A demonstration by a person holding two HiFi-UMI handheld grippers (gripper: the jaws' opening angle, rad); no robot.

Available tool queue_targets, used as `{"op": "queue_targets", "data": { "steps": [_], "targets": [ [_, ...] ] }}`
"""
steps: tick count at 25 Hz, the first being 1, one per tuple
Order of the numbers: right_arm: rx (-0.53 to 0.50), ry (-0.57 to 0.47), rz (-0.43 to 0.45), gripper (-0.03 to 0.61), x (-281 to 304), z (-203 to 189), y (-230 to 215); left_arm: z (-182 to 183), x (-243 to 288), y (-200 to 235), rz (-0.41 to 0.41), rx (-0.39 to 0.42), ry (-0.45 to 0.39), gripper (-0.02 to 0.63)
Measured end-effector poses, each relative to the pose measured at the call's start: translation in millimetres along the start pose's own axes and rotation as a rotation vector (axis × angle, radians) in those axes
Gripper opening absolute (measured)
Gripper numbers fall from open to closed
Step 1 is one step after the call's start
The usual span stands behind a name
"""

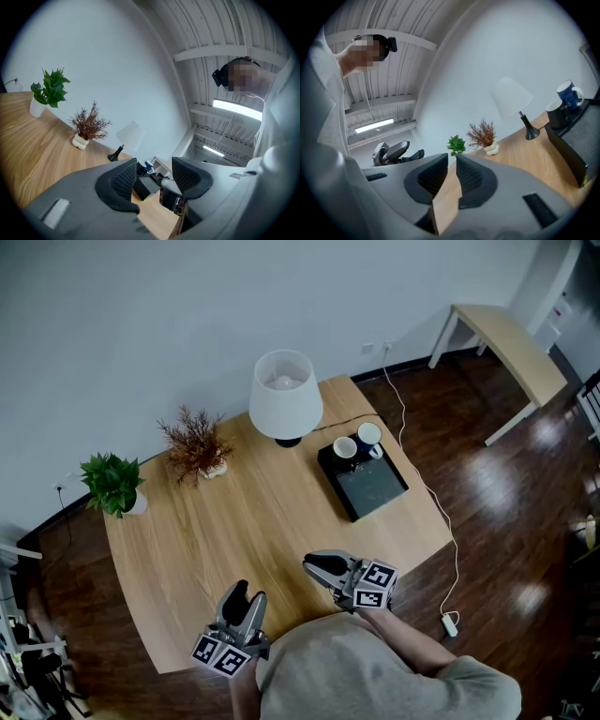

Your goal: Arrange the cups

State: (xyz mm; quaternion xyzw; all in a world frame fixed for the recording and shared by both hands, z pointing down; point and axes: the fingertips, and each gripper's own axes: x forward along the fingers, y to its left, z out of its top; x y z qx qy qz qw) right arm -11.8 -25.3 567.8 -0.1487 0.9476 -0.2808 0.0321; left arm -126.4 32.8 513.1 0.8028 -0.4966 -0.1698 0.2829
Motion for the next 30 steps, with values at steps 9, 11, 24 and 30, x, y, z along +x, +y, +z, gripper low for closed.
{"op": "queue_targets", "data": {
  "steps": [9,11,24,30],
  "targets": [
    [0.014,0.015,-0.027,0.051,-10,-2,-12,-2,2,-1,-0.006,-0.001,0.007,0.244],
    [0.010,0.015,-0.036,0.051,-12,0,-15,-2,4,-2,-0.009,-0.001,0.011,0.244],
    [0.005,0.004,-0.060,0.051,-22,3,-22,-6,5,-5,-0.014,0.002,0.024,0.244],
    [0.006,0.003,-0.054,0.051,-21,1,-22,-7,7,-5,-0.013,0.002,0.026,0.244]
  ]
}}
